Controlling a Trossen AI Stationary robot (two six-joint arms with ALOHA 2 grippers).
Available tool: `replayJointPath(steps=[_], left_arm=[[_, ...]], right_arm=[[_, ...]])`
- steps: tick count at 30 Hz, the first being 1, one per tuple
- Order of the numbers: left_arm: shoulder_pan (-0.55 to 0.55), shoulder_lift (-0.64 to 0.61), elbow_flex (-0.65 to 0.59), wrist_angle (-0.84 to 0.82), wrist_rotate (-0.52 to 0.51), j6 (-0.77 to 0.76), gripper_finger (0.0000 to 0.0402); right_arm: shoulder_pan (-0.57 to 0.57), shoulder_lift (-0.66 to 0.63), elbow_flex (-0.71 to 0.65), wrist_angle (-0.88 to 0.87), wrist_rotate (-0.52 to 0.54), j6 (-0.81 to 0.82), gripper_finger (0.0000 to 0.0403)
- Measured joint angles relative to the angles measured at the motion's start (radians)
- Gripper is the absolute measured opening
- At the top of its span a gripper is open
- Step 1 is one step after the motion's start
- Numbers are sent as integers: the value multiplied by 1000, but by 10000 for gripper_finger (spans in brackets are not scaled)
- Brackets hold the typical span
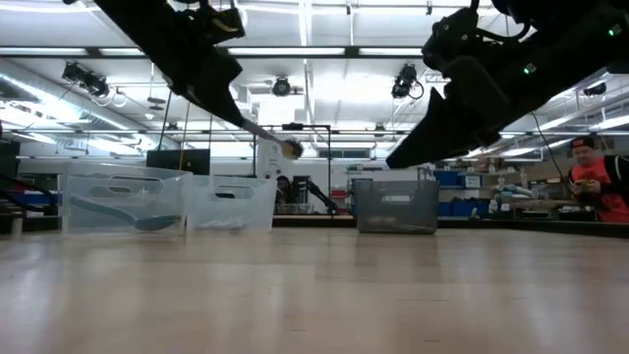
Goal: Sort silverware by color (type)
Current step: Put the purple spoon into the right transparent bin
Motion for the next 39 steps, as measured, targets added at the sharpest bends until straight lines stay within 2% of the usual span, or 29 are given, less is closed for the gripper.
replayJointPath(steps=[10,13,15,22,27,34,39], left_arm=[[-7,-31,0,-345,-112,-349,35],[12,-52,1,-436,-103,-417,35],[38,-59,1,-438,-84,-415,35],[170,-47,1,-410,-16,-290,35],[249,-48,1,-328,44,-126,35],[385,20,2,-167,252,150,35],[455,70,1,-149,264,210,35]], right_arm=[[5,5,1,-12,9,-2,215],[6,5,1,-17,11,-3,215],[5,5,1,-8,7,-3,215],[5,5,1,20,-13,-21,215],[5,5,1,28,-21,-21,215],[9,5,1,33,-32,-22,215],[18,5,1,49,-31,-28,215]])
